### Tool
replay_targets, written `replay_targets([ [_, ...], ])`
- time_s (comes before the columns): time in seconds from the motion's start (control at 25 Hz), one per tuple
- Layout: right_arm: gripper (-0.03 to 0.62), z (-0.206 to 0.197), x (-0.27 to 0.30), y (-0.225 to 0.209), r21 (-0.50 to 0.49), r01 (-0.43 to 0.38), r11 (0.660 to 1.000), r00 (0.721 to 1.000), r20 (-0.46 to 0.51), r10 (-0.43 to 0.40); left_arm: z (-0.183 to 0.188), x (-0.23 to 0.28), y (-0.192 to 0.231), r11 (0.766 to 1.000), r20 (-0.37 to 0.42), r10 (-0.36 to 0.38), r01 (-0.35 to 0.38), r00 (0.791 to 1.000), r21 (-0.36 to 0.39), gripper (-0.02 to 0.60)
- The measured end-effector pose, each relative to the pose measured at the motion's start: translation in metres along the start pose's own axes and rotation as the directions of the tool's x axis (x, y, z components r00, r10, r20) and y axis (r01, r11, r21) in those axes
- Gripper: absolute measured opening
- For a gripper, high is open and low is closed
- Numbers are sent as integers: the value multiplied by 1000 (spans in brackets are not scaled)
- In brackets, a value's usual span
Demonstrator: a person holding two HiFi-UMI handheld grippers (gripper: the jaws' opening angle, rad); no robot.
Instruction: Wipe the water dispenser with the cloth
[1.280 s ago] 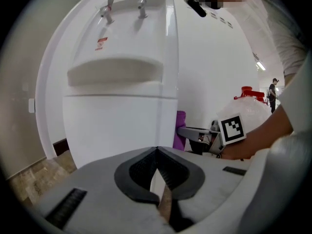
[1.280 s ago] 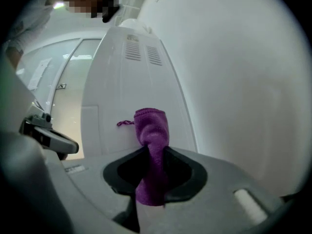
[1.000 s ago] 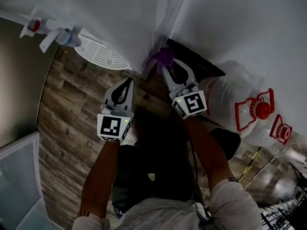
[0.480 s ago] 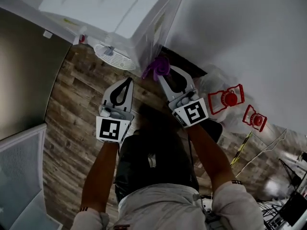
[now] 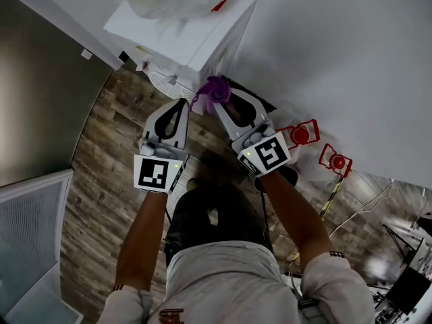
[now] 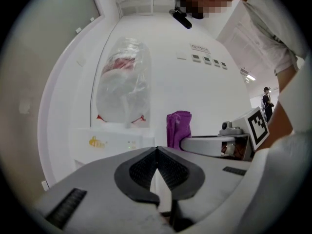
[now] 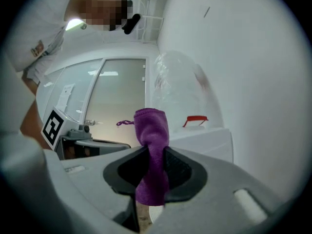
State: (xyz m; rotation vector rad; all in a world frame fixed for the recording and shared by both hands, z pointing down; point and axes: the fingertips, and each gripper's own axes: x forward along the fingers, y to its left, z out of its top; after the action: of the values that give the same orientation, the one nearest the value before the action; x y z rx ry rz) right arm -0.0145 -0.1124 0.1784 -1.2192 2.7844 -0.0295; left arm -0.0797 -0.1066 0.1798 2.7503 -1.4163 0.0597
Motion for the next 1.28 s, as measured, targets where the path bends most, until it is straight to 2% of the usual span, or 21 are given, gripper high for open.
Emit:
replay_targets([
  [0.08,92,28,1,6,20,0,1000,1000,12,0,28,-4,-3,1000,-2,-4,4,1000,-10,-2],
  [0.28,92,90,6,20,31,-13,999,1000,29,12,90,-13,-8,1000,51,-23,23,998,-12,-2],
  [0.6,92,162,9,37,34,-16,999,998,65,14,170,-30,-12,999,115,-47,48,992,-10,-2],
  [0.92,92,205,12,50,29,-25,999,995,101,22,215,-44,-15,997,161,-71,70,984,12,-2],
  [1.28,92,236,9,59,-2,-10,1000,992,122,10,248,-55,-13,998,208,-68,68,976,7,-2],
])
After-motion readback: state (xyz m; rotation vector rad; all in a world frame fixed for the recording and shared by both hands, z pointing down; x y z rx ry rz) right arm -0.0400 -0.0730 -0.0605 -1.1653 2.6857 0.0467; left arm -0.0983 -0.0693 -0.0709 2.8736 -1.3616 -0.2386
